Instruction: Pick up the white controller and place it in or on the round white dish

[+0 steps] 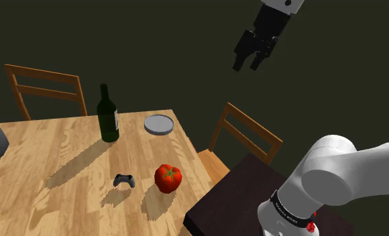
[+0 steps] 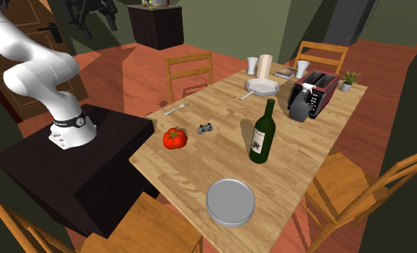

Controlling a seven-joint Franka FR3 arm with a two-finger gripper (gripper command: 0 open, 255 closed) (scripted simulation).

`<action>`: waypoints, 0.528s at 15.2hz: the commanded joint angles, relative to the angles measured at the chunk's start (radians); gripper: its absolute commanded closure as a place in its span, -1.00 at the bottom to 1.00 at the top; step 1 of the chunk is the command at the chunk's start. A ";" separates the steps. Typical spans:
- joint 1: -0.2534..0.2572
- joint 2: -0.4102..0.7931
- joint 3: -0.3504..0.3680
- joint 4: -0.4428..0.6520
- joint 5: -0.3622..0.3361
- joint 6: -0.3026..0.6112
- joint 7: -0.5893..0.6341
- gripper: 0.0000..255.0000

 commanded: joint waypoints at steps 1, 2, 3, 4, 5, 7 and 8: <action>0.000 0.000 0.000 0.000 0.000 0.000 0.000 -1.00; 0.004 0.005 0.011 -0.026 0.006 0.031 0.006 -1.00; 0.008 0.011 0.023 -0.050 0.011 0.062 0.012 -1.00; 0.013 0.019 0.034 -0.073 0.017 0.094 0.018 -1.00; 0.017 0.028 0.046 -0.095 0.023 0.126 0.024 -1.00; 0.026 0.050 0.069 -0.136 0.034 0.190 0.036 -1.00; 0.030 0.064 0.081 -0.154 0.039 0.223 0.042 -1.00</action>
